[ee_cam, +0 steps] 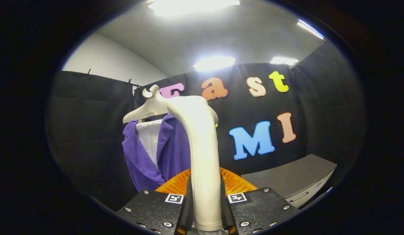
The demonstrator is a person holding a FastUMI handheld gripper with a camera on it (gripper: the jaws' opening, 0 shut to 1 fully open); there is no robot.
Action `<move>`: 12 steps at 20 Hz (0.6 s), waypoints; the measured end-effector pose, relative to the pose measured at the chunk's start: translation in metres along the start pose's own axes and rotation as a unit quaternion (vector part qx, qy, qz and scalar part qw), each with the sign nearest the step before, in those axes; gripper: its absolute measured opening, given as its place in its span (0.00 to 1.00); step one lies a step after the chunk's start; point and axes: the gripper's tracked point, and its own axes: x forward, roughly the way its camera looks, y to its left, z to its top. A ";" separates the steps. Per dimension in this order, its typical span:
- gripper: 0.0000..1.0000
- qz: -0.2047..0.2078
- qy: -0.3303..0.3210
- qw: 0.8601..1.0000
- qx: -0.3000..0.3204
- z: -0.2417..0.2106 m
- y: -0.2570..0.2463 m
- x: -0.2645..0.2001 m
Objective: Iron the clothes twice with a garment steamer, once on the left side and once on the right side.
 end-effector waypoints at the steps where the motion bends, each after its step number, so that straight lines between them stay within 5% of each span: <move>1: 0.34 -0.001 -0.002 1.000 -0.008 -0.001 0.005 0.005; 12: 0.34 -0.084 -0.040 0.994 -0.061 -0.012 0.012 0.044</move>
